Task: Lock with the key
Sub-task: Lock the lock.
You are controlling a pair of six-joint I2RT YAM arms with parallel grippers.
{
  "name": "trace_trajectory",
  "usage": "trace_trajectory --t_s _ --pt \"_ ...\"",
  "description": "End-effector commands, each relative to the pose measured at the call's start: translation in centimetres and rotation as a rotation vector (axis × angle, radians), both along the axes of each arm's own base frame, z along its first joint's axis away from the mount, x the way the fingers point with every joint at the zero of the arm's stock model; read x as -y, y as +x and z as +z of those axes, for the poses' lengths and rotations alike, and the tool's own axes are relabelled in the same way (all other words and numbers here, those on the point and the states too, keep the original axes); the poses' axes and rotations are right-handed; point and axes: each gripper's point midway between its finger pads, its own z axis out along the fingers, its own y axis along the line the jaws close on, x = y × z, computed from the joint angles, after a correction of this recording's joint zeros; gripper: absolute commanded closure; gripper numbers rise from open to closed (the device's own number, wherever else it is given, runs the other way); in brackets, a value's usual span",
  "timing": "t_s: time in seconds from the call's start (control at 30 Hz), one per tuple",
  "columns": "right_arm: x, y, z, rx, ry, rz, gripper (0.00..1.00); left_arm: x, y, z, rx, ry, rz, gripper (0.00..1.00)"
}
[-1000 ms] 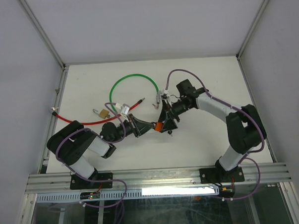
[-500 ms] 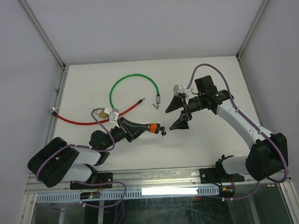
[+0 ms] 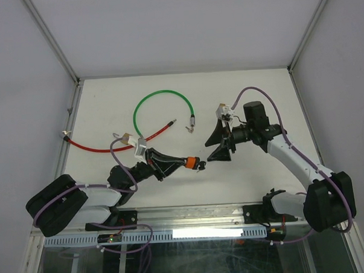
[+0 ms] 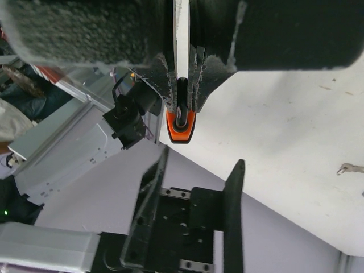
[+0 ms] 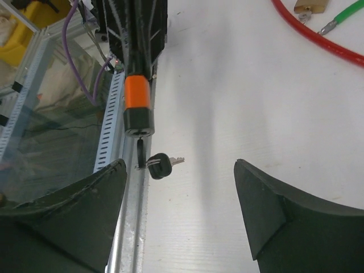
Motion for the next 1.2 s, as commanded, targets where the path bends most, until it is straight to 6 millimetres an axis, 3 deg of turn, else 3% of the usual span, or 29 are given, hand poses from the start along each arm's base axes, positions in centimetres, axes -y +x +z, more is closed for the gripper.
trace_trajectory --t_s 0.0,0.1,0.57,0.83,1.03,1.17 --pt "-0.7 0.7 1.5 -0.091 0.054 -0.015 0.25 -1.6 -2.0 7.3 0.294 -0.221 0.065 1.0" --pt "-1.0 0.5 1.4 -0.132 0.059 -0.007 0.33 -1.5 -2.0 7.5 0.299 -0.228 0.082 1.0" --pt "-1.7 -1.1 0.1 -0.115 0.034 0.045 0.41 -2.1 -1.2 7.4 0.265 -0.241 0.133 1.0" --pt "-2.1 -1.0 -0.6 -0.101 0.01 0.035 0.53 -1.9 -1.0 7.1 0.25 -0.235 0.139 1.0" --pt "-2.2 -0.8 -0.6 -0.089 0.008 0.031 0.72 -1.8 -0.9 6.8 0.239 -0.23 0.143 1.0" --pt "-2.1 -0.9 -0.4 -0.076 0.006 0.038 0.92 -2.1 -0.8 6.6 0.233 -0.225 0.156 1.0"
